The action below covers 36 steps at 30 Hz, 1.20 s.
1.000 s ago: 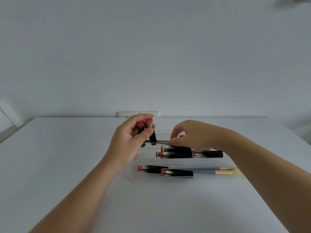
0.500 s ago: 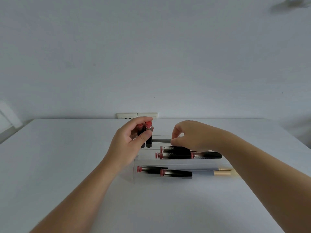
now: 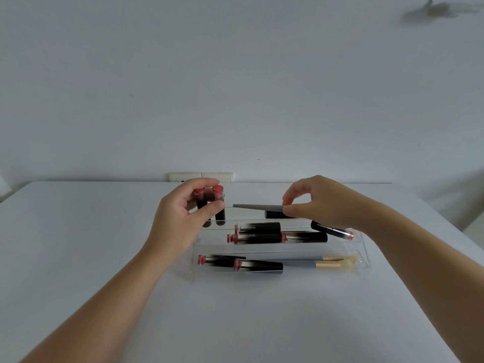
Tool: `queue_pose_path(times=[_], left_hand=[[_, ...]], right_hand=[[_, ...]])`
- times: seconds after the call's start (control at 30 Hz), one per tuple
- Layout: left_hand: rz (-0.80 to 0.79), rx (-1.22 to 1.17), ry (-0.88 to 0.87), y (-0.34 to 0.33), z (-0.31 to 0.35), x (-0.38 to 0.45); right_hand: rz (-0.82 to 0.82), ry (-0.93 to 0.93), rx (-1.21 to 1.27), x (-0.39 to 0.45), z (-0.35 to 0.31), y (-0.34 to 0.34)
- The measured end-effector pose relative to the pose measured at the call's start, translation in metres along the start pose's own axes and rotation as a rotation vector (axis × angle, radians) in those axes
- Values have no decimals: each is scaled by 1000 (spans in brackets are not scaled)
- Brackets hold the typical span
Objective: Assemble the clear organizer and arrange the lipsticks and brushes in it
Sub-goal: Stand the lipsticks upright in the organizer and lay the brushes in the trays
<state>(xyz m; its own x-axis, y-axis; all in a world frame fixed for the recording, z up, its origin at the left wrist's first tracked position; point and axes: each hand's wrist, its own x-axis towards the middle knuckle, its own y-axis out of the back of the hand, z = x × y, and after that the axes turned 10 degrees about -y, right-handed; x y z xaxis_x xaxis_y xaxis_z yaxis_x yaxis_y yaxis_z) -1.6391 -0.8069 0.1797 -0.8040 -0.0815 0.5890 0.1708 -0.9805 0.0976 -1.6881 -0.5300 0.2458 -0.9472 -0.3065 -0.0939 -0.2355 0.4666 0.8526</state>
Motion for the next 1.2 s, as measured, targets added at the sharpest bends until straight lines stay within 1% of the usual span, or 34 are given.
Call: queue_pose_path(times=[0.3,0.37,0.5,0.6,0.7,0.83,0.93,1.07,1.2], left_hand=[[12,1,-3,-1,-4,0],[11,3,-6,-1,-4,0],[13,11,-14,-1,-4,0],[14,24,-17,-2,-4,0],[12,20,-27,-3,-4,0],[8,36,-35,-2,-5,0],[6,38,-32,-1,-7,-1],[12,44,-22,0,-9,-1],[22,74,0,1,-10,-1]], right_hand=[[40,101,-9,1,3,-15],[83,116,32,1,4,-15],[180,145,217,3,8,-3],[217,161,184,4,16,8],[173,137,121,4,27,16],[8,111,-12,0,36,23],[-55,85,-84,-2,37,27],[-72,56,-161,-1,34,28],[-39,19,-180,3,32,27]])
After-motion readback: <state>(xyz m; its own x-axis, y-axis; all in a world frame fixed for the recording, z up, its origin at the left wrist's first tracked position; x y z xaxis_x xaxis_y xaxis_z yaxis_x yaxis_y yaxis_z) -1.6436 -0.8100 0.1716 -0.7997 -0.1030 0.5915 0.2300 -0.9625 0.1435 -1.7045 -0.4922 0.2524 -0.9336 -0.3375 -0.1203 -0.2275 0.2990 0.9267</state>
